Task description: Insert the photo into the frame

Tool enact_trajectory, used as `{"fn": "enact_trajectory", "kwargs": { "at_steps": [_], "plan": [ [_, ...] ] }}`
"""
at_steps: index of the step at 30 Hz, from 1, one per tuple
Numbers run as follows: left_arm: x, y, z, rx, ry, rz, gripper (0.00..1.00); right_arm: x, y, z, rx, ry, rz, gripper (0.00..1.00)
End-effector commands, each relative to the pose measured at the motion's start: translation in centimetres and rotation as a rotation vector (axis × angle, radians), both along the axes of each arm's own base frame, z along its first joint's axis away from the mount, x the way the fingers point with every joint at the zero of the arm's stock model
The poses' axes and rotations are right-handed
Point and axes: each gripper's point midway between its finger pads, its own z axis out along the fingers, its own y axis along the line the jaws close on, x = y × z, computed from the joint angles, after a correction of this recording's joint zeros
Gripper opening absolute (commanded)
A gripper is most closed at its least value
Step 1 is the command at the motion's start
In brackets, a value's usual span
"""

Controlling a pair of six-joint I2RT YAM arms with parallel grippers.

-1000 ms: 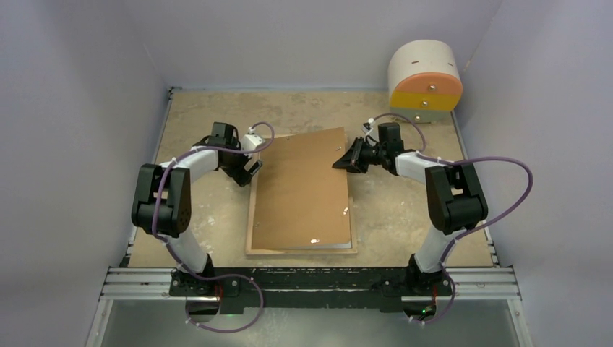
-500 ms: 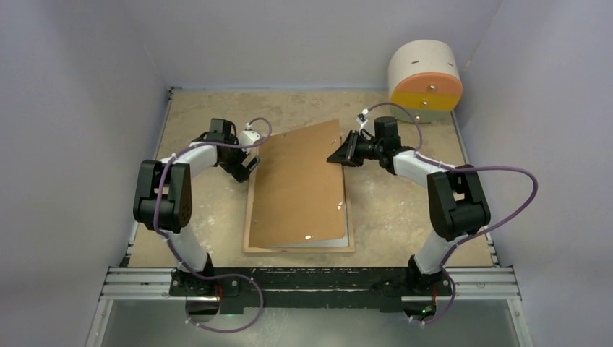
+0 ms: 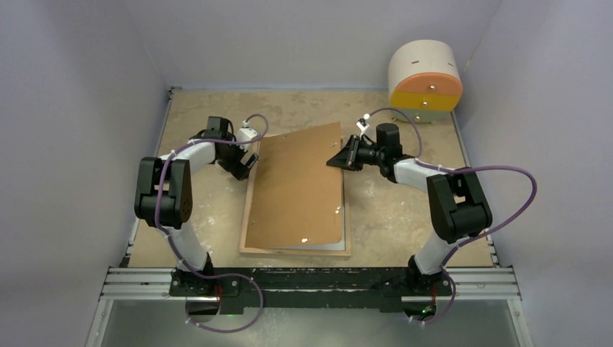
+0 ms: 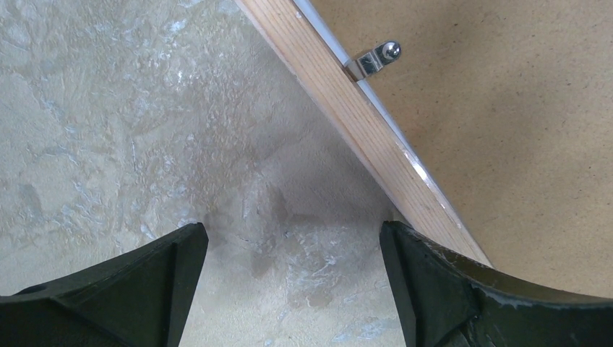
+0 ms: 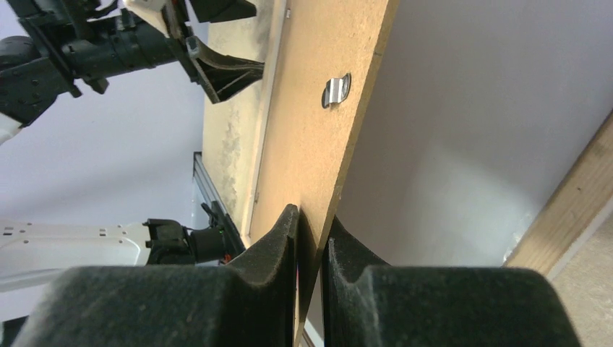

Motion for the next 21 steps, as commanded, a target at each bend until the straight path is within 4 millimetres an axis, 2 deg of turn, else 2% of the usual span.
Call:
{"fn": "enact_trajectory", "kwargs": {
  "at_steps": [1, 8, 11, 17, 21],
  "plan": [
    [0.0, -2.6, -0.1, -0.099, 0.019, -0.056, 0.96, -2.0, 2.2, 0.9, 0.073, -0.088, 0.126, 0.00],
    [0.3, -2.6, -0.4, -0.094, 0.032, -0.054, 0.95, -2.8, 2.3, 1.4, 0.095, -0.124, 0.155, 0.00],
    [0.4, -2.4, -0.3, -0.098, 0.033, -0.046, 0.94, -3.3, 1.8, 2.6, 0.073, -0.173, 0.140, 0.00],
    [0.3, -2.3, -0.2, -0.096, 0.032, -0.047, 0.94, -3.9, 1.7, 3.5, 0.079, -0.202, 0.148, 0.00],
    [0.5, -2.0, 0.4, -0.103, 0.026, -0.038, 0.93, -4.1, 1.5, 5.6, 0.106, -0.244, 0.122, 0.00]
  ]
}}
